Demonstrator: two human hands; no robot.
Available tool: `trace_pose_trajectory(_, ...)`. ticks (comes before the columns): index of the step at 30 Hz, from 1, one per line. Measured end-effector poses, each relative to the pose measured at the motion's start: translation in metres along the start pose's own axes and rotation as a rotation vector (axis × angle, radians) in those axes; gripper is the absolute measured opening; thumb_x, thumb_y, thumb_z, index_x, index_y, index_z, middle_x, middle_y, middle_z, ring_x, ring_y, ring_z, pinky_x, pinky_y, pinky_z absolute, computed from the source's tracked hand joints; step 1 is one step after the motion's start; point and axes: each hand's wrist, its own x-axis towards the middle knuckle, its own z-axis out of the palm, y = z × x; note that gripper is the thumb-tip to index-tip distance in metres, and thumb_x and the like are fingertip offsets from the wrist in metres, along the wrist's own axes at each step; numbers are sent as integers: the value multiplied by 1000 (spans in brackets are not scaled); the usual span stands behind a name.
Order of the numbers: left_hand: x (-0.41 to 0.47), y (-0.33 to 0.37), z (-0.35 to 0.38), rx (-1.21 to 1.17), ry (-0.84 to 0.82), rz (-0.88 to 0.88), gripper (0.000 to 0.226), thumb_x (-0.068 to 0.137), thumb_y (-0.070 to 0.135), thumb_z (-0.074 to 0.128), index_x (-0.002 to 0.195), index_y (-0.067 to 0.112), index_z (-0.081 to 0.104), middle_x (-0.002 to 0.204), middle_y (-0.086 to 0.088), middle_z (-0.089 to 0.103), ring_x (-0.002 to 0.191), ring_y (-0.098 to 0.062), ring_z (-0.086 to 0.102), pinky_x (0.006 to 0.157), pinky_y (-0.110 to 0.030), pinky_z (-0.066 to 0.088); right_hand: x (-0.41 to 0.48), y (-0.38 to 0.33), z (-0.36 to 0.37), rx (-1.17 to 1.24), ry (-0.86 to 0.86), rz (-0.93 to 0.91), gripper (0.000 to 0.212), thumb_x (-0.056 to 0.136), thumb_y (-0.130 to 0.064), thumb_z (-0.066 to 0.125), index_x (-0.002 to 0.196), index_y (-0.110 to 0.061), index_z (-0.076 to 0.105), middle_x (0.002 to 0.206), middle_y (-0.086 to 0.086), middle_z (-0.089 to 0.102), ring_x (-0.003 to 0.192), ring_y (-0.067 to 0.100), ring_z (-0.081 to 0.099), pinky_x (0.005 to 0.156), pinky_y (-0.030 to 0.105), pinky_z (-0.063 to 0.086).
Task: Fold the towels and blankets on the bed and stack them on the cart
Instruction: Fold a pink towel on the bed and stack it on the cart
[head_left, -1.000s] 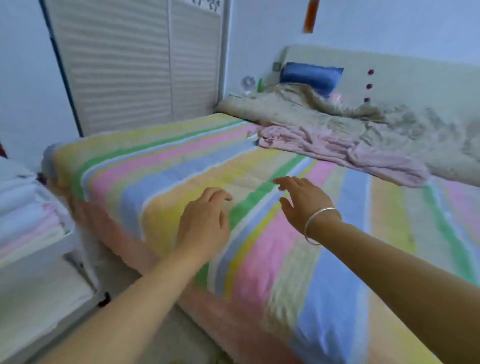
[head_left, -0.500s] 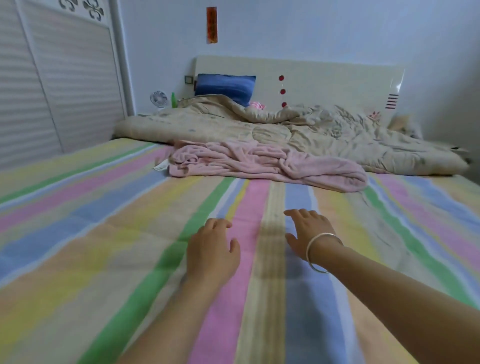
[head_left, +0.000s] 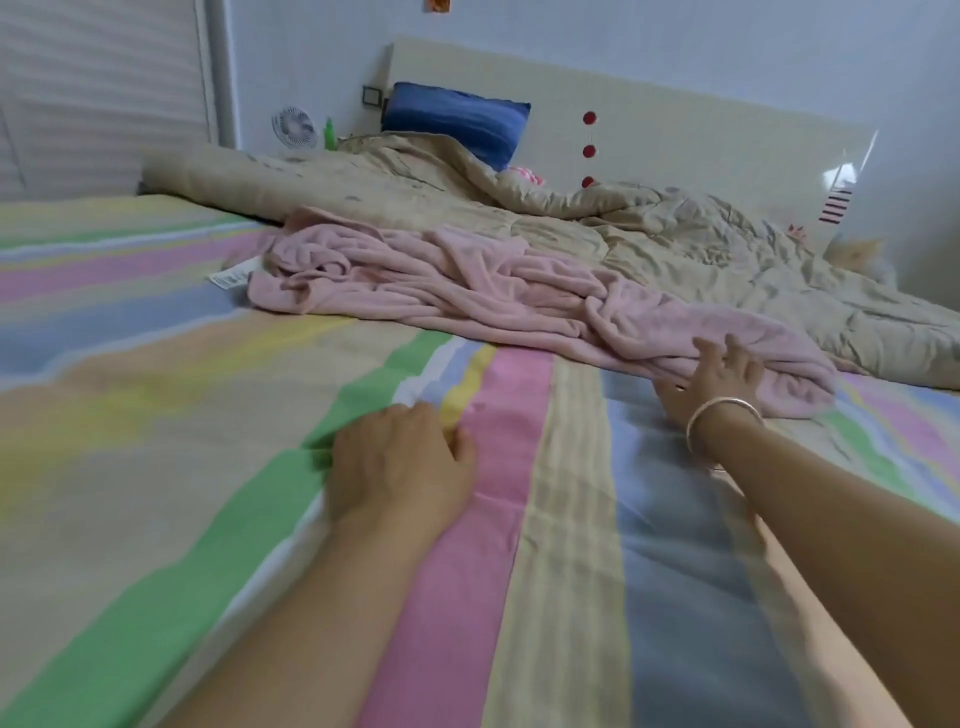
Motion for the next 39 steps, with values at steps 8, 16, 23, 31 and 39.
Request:
trace_pose_trajectory(8, 3, 0, 2, 22, -38, -19, 35, 93, 52, 37, 83, 20, 49, 96, 0, 63, 92, -26, 59, 68, -33, 35, 47, -21, 59, 109, 15, -11, 81, 91, -54, 46, 152, -25, 2, 157, 10, 23, 133, 38, 34, 107, 47, 29)
trace_pose_trajectory(16, 4, -5, 4, -78, 16, -58, 32, 89, 47, 46, 77, 18, 52, 81, 2, 62, 77, -24, 54, 67, -31, 44, 13, -44, 34, -9, -141, -148, 39, 97, -41, 41, 118, -14, 59, 124, 17, 60, 113, 35, 55, 88, 37, 43)
trace_pose_trajectory(23, -29, -6, -3, -463, 102, -10, 27, 89, 47, 53, 77, 22, 55, 74, 8, 65, 72, -19, 61, 63, -31, 46, -90, -60, -33, 293, -538, -180, 58, 82, -63, 58, 122, -21, 66, 124, 6, 65, 120, 24, 56, 96, 24, 41)
trace_pose_trajectory(31, -99, 6, -27, -1221, -94, -285, 37, 84, 53, 53, 88, 19, 66, 83, 3, 74, 82, -19, 70, 91, -46, 51, -223, -22, -132, 420, -784, -47, 59, 68, -63, 68, 111, -23, 71, 97, -8, 69, 93, 9, 64, 81, 19, 48)
trace_pose_trajectory(39, -185, 17, -107, -1597, -426, -622, 35, 96, 23, 60, 127, 9, 51, 107, -20, 68, 84, -28, 70, 58, -36, 59, -361, 29, -233, 441, -977, 15, 71, 44, -73, 73, 102, -31, 75, 100, -10, 72, 95, 8, 66, 92, 25, 51)
